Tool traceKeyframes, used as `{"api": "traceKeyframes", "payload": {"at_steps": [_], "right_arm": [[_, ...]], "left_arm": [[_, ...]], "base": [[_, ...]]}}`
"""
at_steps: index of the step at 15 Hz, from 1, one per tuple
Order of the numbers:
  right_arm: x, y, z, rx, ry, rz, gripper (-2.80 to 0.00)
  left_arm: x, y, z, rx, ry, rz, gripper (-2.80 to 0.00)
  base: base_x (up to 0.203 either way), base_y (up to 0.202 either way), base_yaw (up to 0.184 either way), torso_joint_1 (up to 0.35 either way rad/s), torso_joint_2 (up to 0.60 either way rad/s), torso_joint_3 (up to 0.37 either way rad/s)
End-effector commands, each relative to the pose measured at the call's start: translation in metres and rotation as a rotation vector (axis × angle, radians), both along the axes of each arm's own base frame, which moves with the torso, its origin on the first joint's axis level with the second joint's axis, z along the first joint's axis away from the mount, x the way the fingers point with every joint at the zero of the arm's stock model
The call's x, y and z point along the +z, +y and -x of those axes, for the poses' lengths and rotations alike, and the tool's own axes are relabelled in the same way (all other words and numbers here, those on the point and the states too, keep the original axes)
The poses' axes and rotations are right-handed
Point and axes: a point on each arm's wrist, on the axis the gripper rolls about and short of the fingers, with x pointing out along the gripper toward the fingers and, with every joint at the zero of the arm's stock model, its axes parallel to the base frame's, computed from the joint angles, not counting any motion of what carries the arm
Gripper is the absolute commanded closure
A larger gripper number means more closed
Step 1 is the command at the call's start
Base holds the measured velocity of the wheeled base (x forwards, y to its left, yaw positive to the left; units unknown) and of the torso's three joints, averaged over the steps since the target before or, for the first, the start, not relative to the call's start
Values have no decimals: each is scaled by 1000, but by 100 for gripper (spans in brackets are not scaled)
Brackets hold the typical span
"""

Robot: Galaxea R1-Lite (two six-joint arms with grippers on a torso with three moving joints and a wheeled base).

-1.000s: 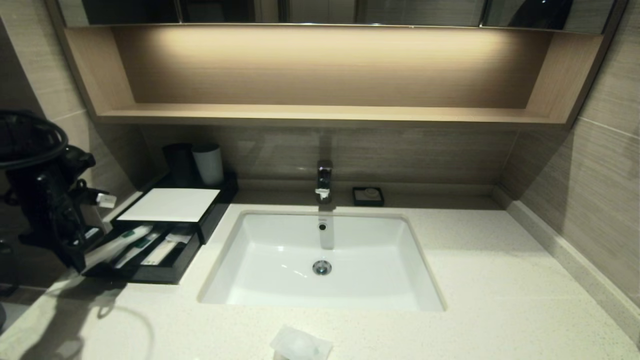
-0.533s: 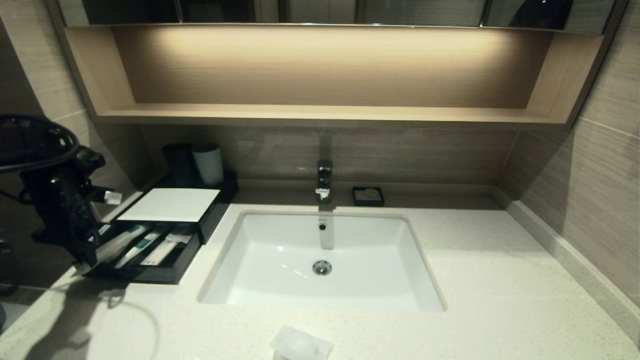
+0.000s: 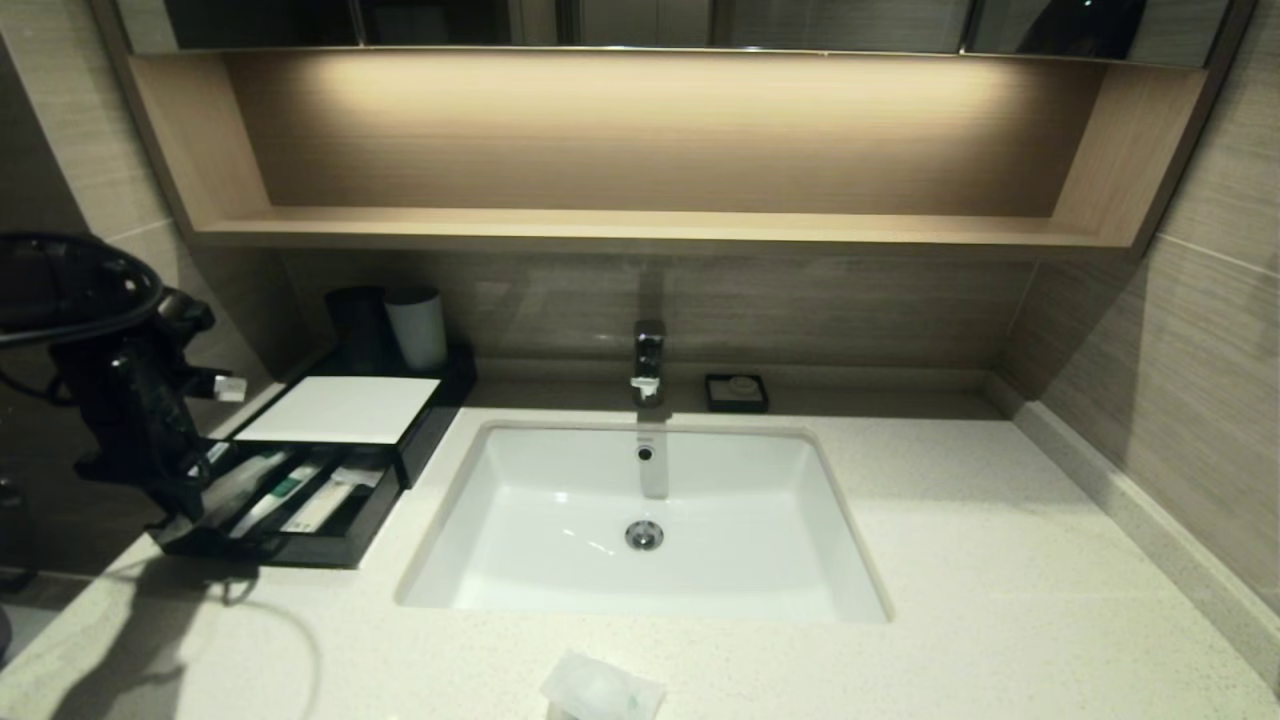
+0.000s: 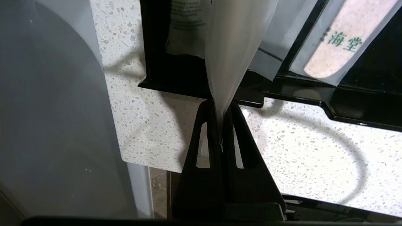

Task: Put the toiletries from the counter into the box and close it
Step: Place the bathroom toiletry into the drawer

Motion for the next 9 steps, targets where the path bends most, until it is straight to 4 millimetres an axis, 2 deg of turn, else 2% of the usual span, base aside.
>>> {"api": "traceKeyframes", "payload": {"at_steps": [1, 9], "right_arm": [[0, 0, 0, 0, 0, 0, 0], [0, 0, 0, 0, 2, 0, 0]], "left_arm": [[0, -1, -2, 12, -16, -3, 0], [1, -5, -10, 26, -79, -8, 0]], "base": [[0, 0, 0, 0, 0, 0], [0, 0, 0, 0, 0, 0]]}}
